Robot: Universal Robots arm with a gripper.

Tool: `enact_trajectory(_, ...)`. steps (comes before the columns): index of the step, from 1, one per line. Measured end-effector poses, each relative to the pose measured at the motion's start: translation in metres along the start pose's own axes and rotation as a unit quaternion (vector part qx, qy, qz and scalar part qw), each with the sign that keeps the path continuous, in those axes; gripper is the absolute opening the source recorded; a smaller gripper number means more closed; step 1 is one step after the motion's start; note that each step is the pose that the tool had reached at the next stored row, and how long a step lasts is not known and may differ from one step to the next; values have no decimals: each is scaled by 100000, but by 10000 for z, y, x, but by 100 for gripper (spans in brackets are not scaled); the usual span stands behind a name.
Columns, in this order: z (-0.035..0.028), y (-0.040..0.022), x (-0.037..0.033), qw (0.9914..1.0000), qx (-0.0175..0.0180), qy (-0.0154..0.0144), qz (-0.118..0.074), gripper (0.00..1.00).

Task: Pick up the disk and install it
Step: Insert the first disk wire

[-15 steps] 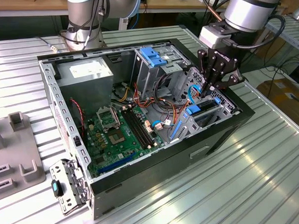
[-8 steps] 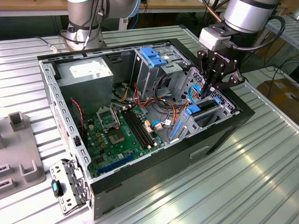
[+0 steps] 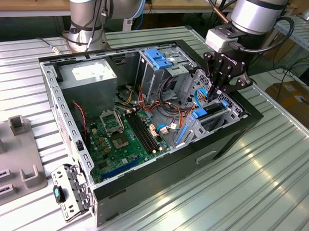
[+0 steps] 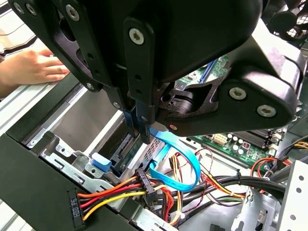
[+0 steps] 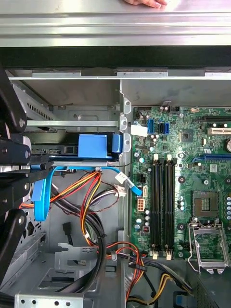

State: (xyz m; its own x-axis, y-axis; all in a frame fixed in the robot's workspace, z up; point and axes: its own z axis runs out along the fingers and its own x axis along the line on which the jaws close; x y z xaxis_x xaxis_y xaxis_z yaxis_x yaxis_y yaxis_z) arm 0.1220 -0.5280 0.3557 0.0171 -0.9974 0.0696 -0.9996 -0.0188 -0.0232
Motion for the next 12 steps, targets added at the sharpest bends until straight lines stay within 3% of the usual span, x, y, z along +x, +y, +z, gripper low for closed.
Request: enact_trajectory(12,6,1,0,100000,8,-2,-66,16)
